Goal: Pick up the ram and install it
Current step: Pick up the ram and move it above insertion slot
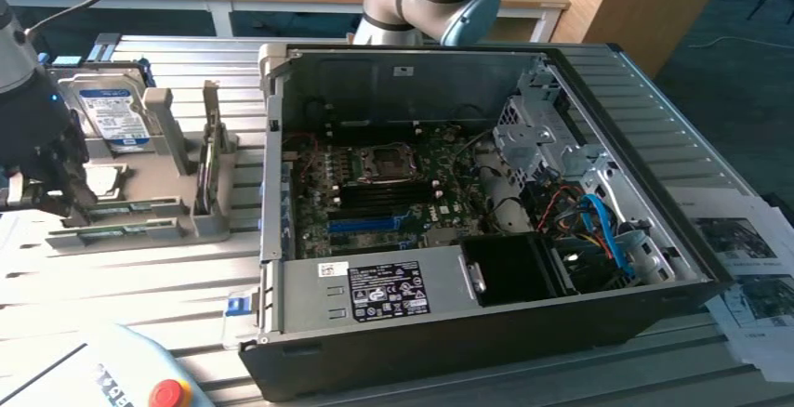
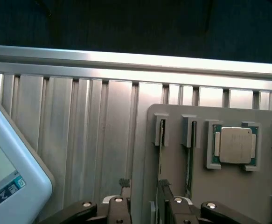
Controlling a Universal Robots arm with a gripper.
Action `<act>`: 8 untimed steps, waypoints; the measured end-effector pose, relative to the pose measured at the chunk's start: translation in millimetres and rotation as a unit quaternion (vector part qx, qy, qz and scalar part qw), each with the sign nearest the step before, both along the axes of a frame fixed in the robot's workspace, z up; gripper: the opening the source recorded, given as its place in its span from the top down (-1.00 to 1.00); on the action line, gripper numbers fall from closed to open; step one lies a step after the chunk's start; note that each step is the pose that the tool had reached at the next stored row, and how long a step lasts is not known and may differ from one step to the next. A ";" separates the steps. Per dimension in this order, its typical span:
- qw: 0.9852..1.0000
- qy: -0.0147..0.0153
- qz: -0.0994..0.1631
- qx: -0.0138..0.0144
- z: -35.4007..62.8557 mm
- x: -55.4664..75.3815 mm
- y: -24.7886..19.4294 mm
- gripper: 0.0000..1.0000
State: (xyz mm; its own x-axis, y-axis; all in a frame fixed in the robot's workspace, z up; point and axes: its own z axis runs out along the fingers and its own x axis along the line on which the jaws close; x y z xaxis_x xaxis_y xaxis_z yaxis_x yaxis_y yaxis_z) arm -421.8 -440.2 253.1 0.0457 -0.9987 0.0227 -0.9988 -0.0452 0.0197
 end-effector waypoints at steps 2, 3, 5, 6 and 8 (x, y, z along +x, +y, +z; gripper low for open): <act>1.000 0.000 0.000 0.000 0.1 0.0 0.0 0.29; 1.000 0.000 0.000 0.000 0.1 0.0 0.0 0.29; 1.000 0.000 0.000 0.000 0.1 0.0 0.0 0.29; 1.000 0.000 0.000 0.000 0.1 0.0 0.0 0.29; 1.000 0.000 0.000 0.000 0.1 0.0 0.0 0.29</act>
State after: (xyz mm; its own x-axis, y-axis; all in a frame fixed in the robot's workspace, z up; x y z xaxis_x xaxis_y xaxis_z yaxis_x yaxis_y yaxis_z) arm -421.8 -440.2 253.2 0.0456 -0.9987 0.0228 -0.9988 -0.0452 0.0198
